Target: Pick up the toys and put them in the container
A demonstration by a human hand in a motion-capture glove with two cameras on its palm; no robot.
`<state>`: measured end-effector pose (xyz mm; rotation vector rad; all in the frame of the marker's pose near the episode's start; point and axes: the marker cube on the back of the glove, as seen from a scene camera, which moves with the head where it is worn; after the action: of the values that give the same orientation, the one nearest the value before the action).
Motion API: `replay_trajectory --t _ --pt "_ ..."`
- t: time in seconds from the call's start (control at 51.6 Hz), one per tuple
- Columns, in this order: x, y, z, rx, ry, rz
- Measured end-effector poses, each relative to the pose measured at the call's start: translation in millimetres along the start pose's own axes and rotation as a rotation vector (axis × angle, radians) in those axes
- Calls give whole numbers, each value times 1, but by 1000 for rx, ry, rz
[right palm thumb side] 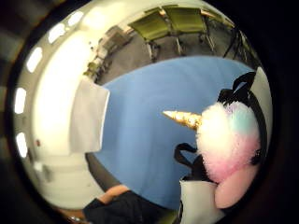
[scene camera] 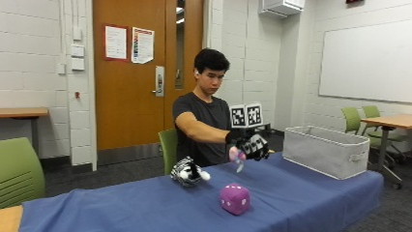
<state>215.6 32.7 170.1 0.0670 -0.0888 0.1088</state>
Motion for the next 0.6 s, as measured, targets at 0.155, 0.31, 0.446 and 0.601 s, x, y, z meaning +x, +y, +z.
replay_trajectory --t 0.155,0.31,0.446,0.601 --pt "-44 -30 -65 85 -4 -40" --pt "-120 -49 -127 186 14 -131" --pt "-234 -41 -181 247 -127 -477" --pt "-352 -28 -202 249 -222 -656"
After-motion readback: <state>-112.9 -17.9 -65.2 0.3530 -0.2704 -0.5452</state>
